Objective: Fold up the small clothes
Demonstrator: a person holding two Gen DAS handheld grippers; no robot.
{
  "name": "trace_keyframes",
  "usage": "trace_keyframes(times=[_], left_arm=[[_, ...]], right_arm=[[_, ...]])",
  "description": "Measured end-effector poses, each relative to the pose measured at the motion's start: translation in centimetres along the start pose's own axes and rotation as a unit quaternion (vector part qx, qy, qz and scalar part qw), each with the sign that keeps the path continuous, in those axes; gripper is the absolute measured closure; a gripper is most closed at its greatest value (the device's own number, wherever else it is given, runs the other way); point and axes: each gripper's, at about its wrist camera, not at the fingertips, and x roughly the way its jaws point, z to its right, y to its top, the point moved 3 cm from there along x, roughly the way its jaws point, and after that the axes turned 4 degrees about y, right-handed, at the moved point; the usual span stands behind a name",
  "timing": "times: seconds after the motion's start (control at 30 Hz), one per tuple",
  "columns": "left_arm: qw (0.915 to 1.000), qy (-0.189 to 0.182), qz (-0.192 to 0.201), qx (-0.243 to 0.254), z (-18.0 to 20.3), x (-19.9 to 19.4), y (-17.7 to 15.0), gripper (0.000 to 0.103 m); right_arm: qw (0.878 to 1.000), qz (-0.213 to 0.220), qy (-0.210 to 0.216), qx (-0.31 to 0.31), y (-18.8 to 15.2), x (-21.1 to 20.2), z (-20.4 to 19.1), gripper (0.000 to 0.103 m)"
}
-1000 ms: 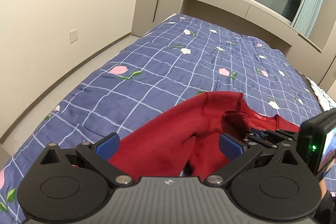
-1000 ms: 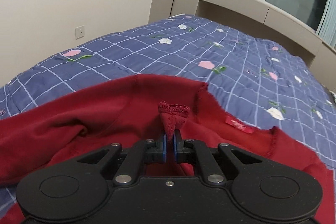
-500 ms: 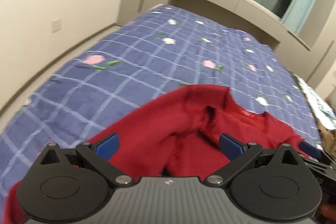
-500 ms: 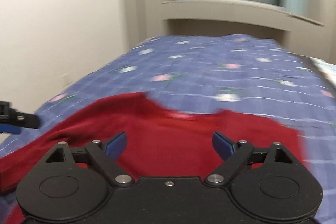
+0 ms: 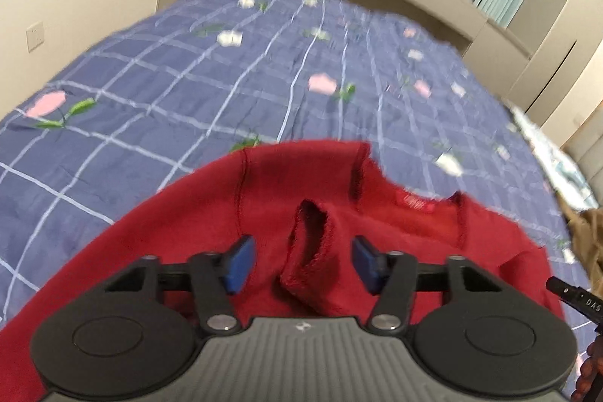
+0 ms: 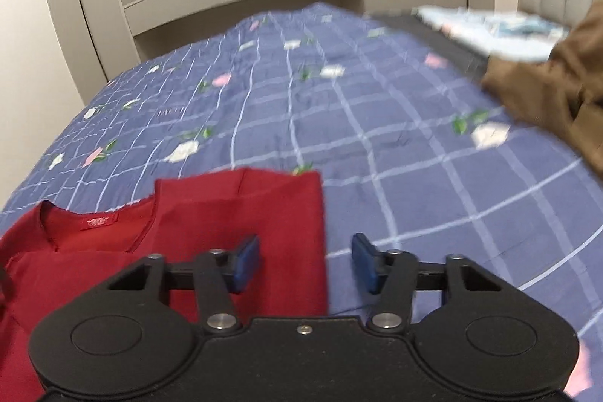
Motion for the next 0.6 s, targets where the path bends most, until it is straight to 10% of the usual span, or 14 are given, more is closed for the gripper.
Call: trace_keyframes(times=[0.07,0.17,0.37,0.6], left_arm=[[0.9997,0.005,-0.019,0.013,0.2,0.8,-0.1,0.088],[0.9994,0.015,-0.001,0.032,0.4,0.3,-0.5,0.101],[0.9967,0.026,0.068,0.036,0.1,-2.8,-1.1,0.103],[0.9967,0.065,0.029,0.040,-1.2,-0.5,-2.6,0.103]], right_arm=[[1.000,-0.005,0.007,0.012,-0.2,0.5,-0.1,0.089],[1.000,0.013,0.004,0.011,0.1,0.1,-0.2,0.096],[0.999,0.029,-0.014,0.007,0.3,-0.4,0.2,0.097],[0.999,0.018,-0.036,-0.006,-1.0,1.0,0.1,0.095]])
